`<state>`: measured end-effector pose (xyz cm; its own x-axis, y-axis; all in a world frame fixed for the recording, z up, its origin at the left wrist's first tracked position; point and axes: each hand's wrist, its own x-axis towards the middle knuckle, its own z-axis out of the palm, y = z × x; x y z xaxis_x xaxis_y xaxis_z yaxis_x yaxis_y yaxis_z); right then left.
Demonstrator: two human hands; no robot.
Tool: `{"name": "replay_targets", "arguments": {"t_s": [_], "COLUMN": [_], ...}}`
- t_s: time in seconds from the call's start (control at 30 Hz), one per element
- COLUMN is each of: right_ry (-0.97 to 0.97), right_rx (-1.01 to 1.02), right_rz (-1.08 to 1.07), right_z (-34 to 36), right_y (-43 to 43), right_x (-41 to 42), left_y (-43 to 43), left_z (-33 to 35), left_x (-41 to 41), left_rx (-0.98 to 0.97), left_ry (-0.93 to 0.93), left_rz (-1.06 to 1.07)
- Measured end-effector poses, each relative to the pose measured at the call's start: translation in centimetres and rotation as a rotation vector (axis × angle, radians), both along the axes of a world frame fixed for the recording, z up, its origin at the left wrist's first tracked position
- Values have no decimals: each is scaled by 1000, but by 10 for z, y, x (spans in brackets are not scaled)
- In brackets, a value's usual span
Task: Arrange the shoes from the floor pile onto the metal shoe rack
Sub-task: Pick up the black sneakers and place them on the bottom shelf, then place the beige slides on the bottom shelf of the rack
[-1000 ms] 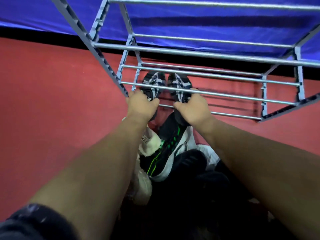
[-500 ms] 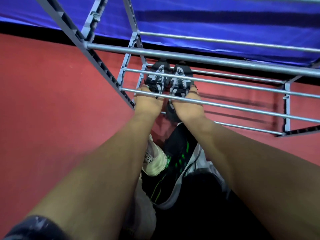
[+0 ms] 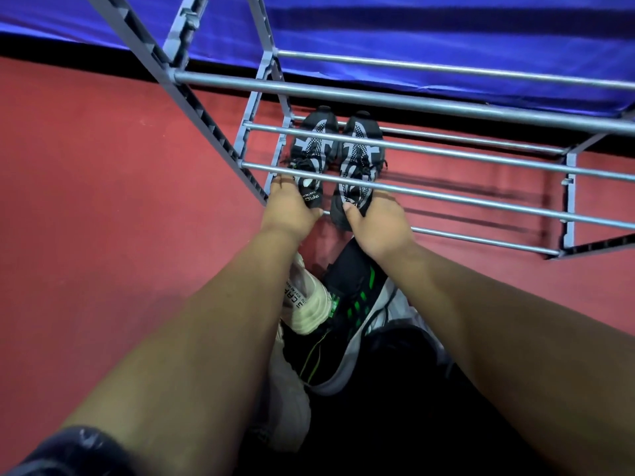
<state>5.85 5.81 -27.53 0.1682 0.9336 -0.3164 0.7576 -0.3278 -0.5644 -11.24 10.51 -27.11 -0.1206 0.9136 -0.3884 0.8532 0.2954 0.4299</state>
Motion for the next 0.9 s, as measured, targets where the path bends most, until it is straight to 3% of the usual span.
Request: {"name": "replay_targets", "arguments": {"t_s": [0.2, 0.37, 0.5, 0.7, 0.9], "right_ry": [-30, -71, 45, 129, -133], "right_rx": [-22, -50, -74, -131, -215], "right_rz": [69, 80, 78, 387, 499], "right_z": [21, 46, 70, 91, 85], "right_y": [-31, -62, -84, -114, -137], "right_x": [18, 31, 16, -44, -82], "left_y": [-34, -66, -95, -168, -229], "left_z": [16, 49, 83, 120, 108], "left_x": [-13, -23, -42, -62, -77], "left_rx": [1, -277, -386, -629, -895], "left_ry": [30, 82, 139, -165, -376], "left_rz": [126, 138, 117, 271, 326]}}
